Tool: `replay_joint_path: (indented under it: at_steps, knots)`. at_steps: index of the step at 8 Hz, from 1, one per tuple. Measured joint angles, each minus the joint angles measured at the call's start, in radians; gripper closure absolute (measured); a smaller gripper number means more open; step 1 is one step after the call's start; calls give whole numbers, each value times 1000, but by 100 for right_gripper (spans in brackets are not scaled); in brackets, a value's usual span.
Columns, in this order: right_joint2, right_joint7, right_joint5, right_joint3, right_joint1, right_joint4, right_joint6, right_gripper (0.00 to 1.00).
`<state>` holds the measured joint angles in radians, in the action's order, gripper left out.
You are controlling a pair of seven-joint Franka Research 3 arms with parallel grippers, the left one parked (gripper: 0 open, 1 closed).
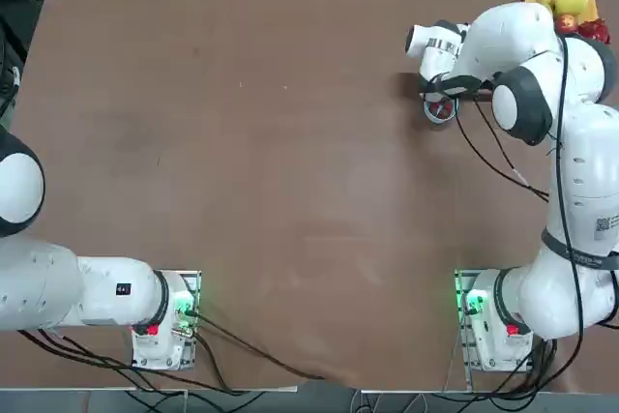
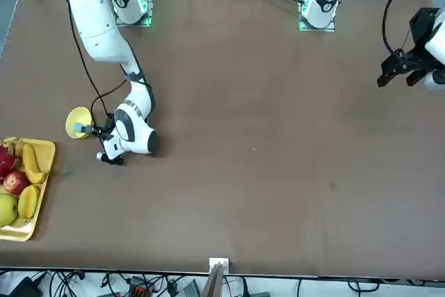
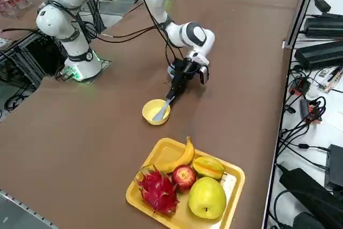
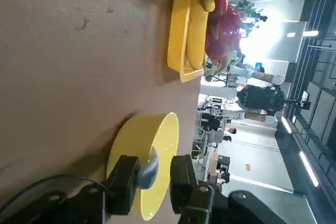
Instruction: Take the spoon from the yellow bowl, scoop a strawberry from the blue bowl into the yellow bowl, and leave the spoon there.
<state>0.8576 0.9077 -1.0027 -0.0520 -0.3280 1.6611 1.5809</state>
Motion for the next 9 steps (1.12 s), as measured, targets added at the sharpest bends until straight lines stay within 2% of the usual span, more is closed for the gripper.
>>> replay_joint_path:
  at_steps: [1, 5, 9]
  knots:
    - [1, 0, -2, 0, 0, 0, 0, 62]
    - [2, 0, -23, -1, -1, -2, -13, 88]
    - [2, 0, -23, -2, -1, -8, -23, 89]
